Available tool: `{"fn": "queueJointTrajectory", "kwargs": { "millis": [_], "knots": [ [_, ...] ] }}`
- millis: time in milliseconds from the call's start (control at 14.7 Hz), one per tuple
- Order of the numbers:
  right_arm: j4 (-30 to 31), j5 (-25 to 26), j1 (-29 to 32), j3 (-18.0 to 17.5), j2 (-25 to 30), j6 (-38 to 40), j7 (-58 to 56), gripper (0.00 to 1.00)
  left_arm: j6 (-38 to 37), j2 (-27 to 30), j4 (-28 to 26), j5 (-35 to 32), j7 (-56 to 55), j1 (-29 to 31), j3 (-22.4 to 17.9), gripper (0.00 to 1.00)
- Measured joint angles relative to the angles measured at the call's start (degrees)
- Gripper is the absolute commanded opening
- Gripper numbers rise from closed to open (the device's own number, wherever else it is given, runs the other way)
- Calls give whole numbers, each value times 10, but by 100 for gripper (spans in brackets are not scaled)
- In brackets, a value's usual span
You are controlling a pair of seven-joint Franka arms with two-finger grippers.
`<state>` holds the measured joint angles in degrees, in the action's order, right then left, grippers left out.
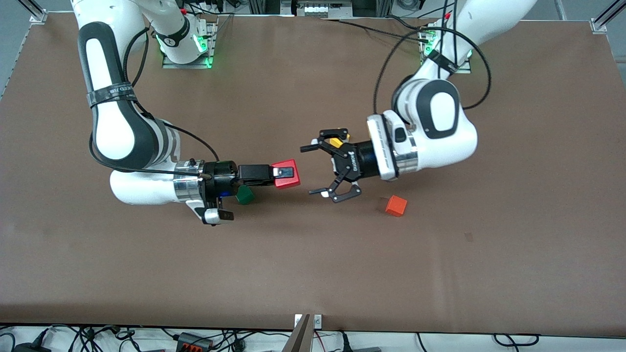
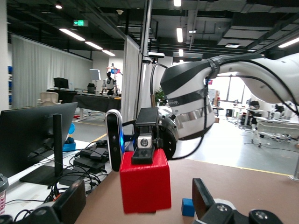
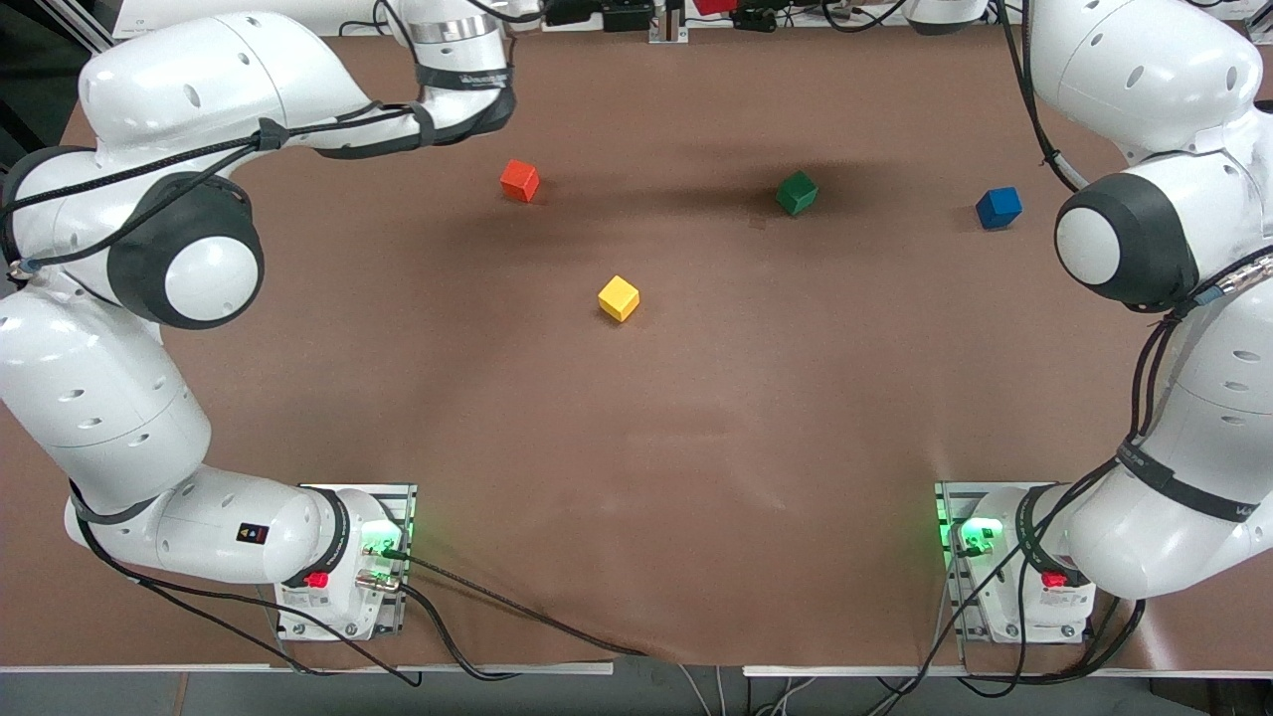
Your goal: Pass red block to right arm, stack on blue
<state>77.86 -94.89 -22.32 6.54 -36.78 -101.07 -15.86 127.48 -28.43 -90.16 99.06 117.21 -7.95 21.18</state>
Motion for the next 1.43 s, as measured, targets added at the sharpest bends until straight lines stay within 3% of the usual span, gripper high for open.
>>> {"fn": "queueJointTrajectory", "kwargs": {
  "millis": [136,272,817,954,1431],
  "knots": [
    [-1,29,9,6,-1,0,0,0,-59,-1,-10,-62,-21,35,-2,100],
    [-3,104,24,10,-3,0,0,0,-115,-3,-13,-133,-60,72,-3,100],
    [5,551,95,12,-2,40,10,0,-274,-5,17,-497,-359,168,-3,100],
    [35,639,97,21,9,28,16,0,-322,-4,43,-585,-426,193,-4,100],
    [212,847,97,69,101,-84,18,0,-401,3,104,-848,-649,205,-2,100]
  ]
}}
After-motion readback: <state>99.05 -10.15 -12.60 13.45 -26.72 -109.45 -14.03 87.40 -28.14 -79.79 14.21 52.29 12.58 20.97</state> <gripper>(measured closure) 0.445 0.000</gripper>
